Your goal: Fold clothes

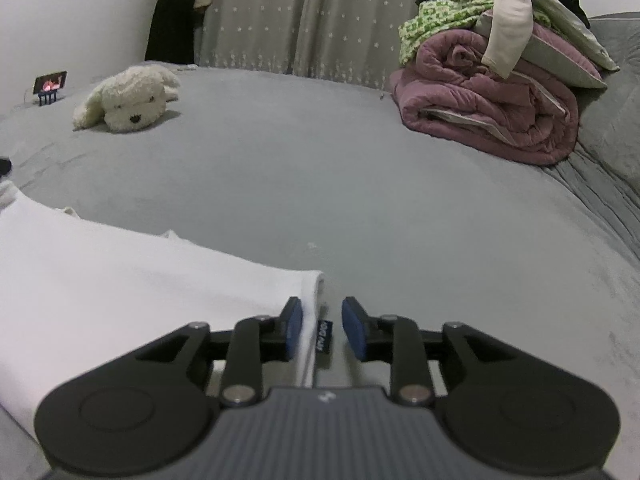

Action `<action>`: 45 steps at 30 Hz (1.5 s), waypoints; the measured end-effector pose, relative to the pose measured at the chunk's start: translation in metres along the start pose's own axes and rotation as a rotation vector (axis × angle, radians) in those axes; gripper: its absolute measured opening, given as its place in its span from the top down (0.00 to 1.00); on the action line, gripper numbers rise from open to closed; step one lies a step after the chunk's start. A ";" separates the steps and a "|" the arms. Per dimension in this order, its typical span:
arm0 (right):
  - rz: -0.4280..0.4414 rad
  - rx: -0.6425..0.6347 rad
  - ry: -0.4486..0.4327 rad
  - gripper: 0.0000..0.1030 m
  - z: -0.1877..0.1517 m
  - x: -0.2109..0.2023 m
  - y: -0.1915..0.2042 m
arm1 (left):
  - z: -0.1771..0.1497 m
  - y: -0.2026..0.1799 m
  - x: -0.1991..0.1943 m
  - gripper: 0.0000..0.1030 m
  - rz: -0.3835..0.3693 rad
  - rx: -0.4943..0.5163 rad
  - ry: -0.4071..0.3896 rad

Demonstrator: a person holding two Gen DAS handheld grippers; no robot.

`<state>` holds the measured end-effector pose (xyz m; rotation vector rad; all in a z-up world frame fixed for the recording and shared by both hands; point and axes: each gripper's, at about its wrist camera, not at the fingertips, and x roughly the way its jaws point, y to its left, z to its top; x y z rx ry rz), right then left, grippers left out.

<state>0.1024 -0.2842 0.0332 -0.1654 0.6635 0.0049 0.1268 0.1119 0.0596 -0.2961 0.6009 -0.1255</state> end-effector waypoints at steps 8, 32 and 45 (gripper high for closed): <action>0.013 0.017 -0.063 0.69 0.012 -0.029 0.002 | -0.010 -0.034 -0.025 0.63 0.023 0.082 -0.001; 0.339 -0.044 0.061 0.42 -0.026 -0.061 0.097 | -0.092 -0.104 -0.029 0.63 -0.004 0.245 0.143; 0.327 -0.031 0.020 0.42 -0.021 -0.070 0.096 | -0.088 -0.091 -0.053 0.63 0.016 0.231 0.094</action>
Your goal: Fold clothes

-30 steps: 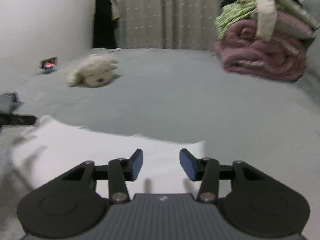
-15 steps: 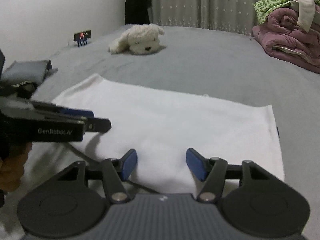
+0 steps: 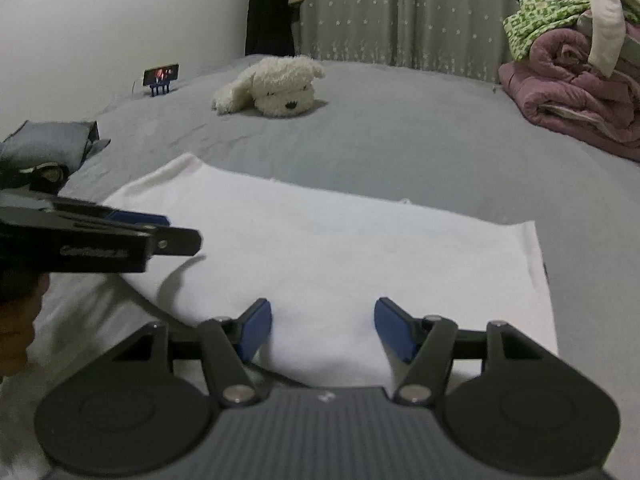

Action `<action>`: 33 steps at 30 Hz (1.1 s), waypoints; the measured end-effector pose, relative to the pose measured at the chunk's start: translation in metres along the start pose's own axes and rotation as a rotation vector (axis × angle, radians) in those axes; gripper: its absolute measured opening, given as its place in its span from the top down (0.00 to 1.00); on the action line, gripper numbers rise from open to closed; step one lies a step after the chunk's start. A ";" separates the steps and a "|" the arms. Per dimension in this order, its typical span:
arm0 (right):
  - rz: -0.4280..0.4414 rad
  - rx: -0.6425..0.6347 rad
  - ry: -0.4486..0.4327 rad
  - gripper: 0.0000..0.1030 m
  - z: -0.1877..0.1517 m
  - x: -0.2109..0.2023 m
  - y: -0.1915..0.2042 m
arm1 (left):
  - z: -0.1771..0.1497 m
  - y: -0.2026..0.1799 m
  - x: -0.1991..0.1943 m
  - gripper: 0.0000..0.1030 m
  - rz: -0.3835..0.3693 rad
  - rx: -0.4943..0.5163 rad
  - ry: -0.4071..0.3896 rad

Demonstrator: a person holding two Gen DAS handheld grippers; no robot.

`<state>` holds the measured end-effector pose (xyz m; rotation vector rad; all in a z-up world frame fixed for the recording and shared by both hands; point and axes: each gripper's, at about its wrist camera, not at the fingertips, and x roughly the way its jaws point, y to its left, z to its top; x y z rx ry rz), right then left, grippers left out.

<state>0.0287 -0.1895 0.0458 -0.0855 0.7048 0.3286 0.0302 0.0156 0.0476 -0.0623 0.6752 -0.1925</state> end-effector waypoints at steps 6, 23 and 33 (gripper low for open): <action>0.005 -0.012 0.015 0.41 -0.002 0.004 0.009 | -0.004 0.017 0.003 0.64 0.025 -0.011 0.004; -0.022 -0.005 0.046 0.40 -0.003 0.003 -0.004 | -0.005 0.038 -0.002 0.71 0.053 -0.042 -0.024; -0.029 0.048 0.055 0.38 -0.006 -0.010 -0.027 | -0.003 0.047 -0.004 0.71 0.075 -0.070 -0.046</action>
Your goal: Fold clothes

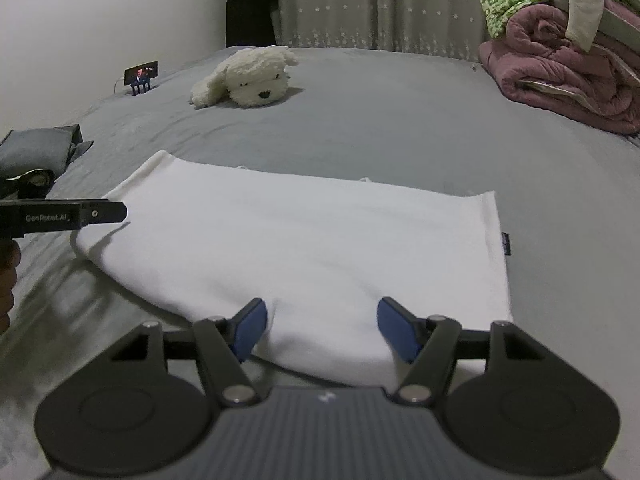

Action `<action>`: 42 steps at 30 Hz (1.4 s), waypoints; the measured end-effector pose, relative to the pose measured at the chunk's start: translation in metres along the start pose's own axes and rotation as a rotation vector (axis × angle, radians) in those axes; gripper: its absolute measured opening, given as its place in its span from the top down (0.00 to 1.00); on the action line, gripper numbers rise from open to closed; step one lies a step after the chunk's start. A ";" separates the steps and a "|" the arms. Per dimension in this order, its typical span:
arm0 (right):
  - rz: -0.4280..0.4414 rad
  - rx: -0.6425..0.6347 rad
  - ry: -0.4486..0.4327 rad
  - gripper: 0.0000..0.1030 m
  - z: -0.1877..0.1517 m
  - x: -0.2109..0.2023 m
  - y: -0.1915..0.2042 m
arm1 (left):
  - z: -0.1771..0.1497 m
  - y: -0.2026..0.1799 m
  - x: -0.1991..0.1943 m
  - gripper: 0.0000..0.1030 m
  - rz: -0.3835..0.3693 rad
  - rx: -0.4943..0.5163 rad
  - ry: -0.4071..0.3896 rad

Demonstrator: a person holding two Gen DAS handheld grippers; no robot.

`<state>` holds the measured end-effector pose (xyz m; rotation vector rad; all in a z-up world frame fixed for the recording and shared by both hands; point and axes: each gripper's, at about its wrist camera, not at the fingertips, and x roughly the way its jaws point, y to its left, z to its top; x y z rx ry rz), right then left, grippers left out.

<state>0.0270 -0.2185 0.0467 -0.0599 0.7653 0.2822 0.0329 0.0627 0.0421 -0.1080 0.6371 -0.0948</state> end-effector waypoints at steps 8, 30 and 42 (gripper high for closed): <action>-0.050 0.081 0.005 0.38 -0.005 -0.011 -0.029 | 0.001 0.003 0.002 0.71 0.009 -0.003 0.002; -0.061 0.094 0.017 0.38 -0.006 -0.011 -0.041 | 0.001 0.009 0.001 0.72 0.013 -0.011 0.001; -0.090 0.073 0.038 0.31 -0.007 -0.004 -0.041 | -0.001 0.006 0.010 0.72 0.025 0.013 0.019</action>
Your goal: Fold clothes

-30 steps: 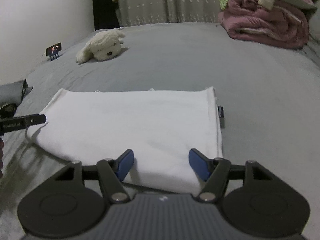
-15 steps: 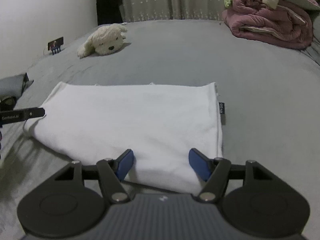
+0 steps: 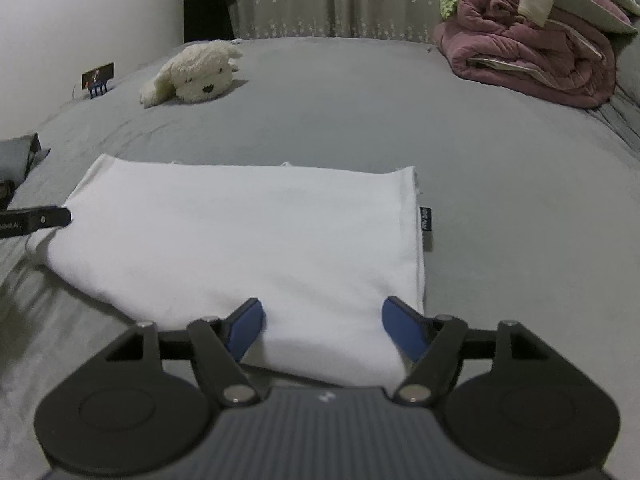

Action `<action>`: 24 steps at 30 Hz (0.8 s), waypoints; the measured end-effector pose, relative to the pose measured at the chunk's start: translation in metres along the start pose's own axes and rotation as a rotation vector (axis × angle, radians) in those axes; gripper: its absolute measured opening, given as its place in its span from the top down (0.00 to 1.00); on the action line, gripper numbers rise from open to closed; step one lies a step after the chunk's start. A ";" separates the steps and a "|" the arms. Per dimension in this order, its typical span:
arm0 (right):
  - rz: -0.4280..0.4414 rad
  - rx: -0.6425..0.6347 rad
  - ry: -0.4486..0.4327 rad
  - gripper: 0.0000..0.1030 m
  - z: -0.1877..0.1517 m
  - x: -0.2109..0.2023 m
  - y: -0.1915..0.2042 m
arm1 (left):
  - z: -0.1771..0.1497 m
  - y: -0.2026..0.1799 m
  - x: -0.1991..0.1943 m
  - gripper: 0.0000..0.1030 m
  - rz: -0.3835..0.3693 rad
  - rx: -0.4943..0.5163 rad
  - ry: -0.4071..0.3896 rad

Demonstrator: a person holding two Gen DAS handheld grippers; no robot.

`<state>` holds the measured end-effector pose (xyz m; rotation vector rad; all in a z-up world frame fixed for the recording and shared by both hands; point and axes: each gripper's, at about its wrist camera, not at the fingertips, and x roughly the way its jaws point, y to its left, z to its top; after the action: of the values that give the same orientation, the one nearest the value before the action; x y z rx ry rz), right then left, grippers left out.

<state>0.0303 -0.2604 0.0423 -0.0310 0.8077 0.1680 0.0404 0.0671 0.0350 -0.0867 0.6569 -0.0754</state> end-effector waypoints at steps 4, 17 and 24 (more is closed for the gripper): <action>0.019 0.038 0.010 0.31 0.002 0.000 -0.009 | -0.001 -0.004 0.001 0.72 0.015 0.035 0.001; 0.029 0.065 0.019 0.25 0.001 0.006 -0.012 | 0.000 -0.002 0.003 0.72 0.010 0.030 0.017; 0.031 0.049 0.028 0.28 0.004 0.002 -0.013 | 0.004 -0.004 -0.011 0.71 0.019 0.037 -0.029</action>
<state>0.0365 -0.2731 0.0434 0.0254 0.8402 0.1775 0.0337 0.0646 0.0456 -0.0462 0.6268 -0.0680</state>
